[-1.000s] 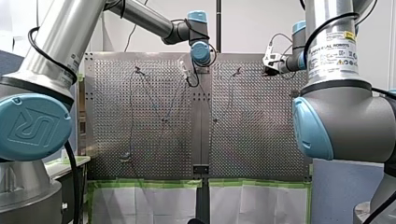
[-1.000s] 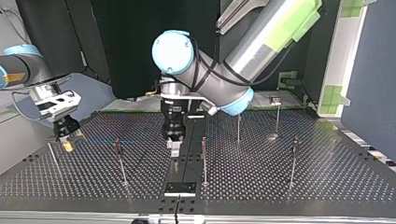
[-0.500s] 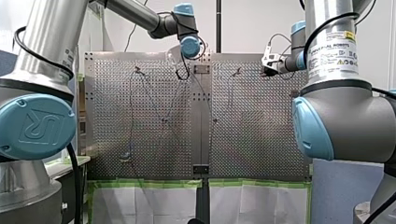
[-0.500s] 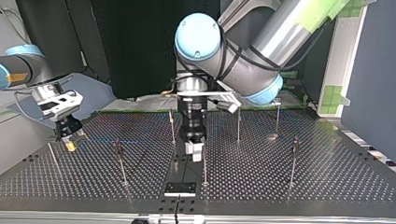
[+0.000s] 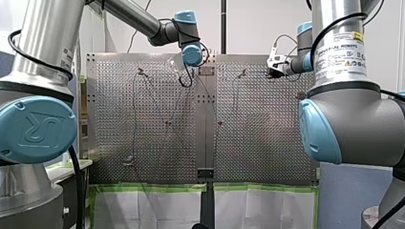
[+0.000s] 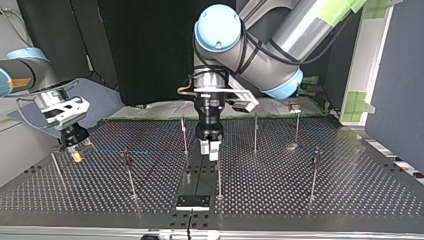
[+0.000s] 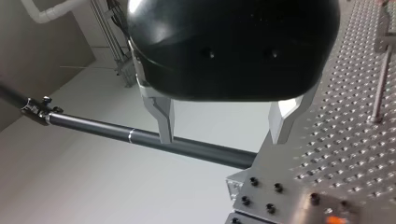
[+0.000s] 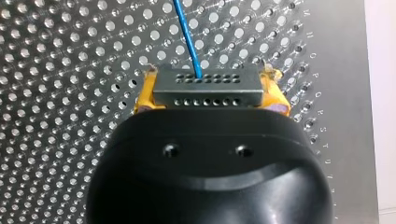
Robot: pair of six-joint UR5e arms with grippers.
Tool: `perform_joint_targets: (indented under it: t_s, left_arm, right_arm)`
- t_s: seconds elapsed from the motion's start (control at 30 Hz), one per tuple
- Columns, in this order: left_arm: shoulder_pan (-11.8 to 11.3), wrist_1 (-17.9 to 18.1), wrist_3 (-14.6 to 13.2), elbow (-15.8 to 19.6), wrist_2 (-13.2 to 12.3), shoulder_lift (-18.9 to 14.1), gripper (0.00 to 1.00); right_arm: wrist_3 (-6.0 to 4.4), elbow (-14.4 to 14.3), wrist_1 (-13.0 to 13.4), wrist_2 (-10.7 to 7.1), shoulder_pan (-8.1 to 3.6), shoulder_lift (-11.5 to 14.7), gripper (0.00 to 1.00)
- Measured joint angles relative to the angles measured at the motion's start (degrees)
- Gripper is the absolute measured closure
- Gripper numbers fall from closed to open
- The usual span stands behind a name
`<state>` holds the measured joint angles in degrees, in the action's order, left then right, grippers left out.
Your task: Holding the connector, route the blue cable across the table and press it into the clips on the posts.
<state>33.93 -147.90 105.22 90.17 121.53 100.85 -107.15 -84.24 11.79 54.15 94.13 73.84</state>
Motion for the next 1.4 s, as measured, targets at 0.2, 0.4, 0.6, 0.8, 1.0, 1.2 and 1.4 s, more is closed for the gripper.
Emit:
perform_joint_targets:
  t_s: [0.2,0.4,0.6,0.8,1.0,1.2,1.4]
  left_arm:
    - [0.2,2.9,0.2,2.9,-0.3,-0.1,0.0]
    - [0.7,5.8,0.3,5.8,-0.3,-0.2,0.0]
    - [1.4,8.8,1.7,8.8,-0.5,-0.3,0.0]
    - [2.1,11.7,4.2,11.6,-0.5,-0.3,0.0]
    - [2.2,15.0,4.8,15.0,-0.4,-0.4,0.0]
    - [2.2,18.1,4.8,18.1,-0.2,-0.4,0.0]
    - [2.1,21.2,4.7,21.2,-0.1,-0.4,0.0]
  right_arm:
    - [0.03,0.0,0.0,0.0,0.17,0.0,1.0]
    - [0.02,0.0,0.0,0.0,0.31,0.0,1.0]
    - [0.04,0.0,0.0,0.0,0.37,0.0,1.0]
    - [0.01,0.0,0.0,0.0,0.46,-0.1,1.0]
    - [0.0,0.0,0.0,0.0,0.47,-0.1,1.0]
    - [0.0,0.0,0.0,0.0,0.48,-0.1,1.0]
    - [-0.01,0.0,0.0,0.0,0.48,-0.1,1.0]
